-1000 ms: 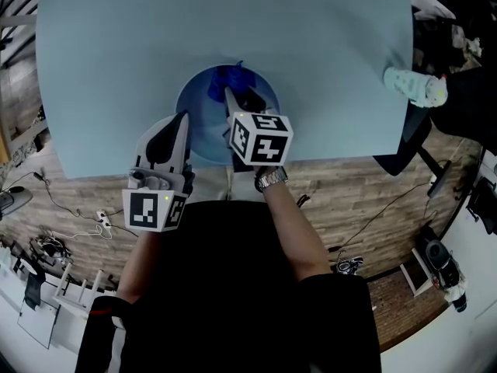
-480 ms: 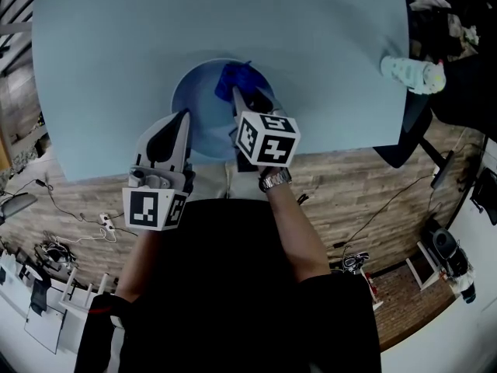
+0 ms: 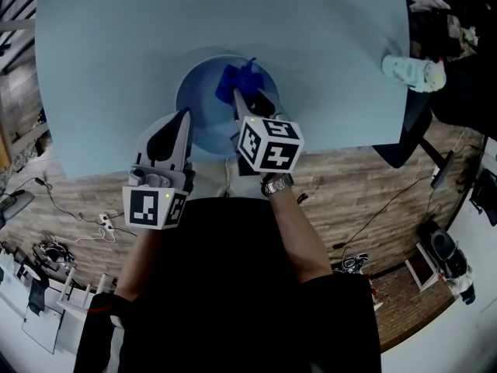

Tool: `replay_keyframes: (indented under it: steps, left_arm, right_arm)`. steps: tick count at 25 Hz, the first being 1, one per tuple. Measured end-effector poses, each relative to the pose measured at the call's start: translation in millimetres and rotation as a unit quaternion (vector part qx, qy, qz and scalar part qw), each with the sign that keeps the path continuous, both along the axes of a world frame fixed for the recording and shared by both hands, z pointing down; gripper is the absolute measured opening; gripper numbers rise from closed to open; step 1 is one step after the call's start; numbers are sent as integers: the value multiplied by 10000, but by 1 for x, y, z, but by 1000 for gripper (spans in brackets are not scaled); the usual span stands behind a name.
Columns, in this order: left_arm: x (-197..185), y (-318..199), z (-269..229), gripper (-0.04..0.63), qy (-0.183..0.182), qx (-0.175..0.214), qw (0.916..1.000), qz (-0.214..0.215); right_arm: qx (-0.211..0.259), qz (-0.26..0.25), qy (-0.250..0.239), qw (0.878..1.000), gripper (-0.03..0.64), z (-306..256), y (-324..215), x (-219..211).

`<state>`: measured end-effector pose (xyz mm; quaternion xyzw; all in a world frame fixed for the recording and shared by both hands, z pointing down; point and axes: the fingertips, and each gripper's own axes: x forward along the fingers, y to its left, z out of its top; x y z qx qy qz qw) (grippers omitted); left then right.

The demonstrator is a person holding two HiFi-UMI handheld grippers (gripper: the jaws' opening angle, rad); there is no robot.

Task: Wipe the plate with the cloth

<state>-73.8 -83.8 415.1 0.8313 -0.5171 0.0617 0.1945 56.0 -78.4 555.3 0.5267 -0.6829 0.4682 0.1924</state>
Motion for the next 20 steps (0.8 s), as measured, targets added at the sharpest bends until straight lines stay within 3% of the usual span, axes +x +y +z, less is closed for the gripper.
replay_keyframes:
  steps: [20]
  left_arm:
    - [-41, 11, -1, 2, -36, -8, 9989, -476]
  right_arm:
    - [-76, -1261, -223, 9917, 118, 6, 17, -104]
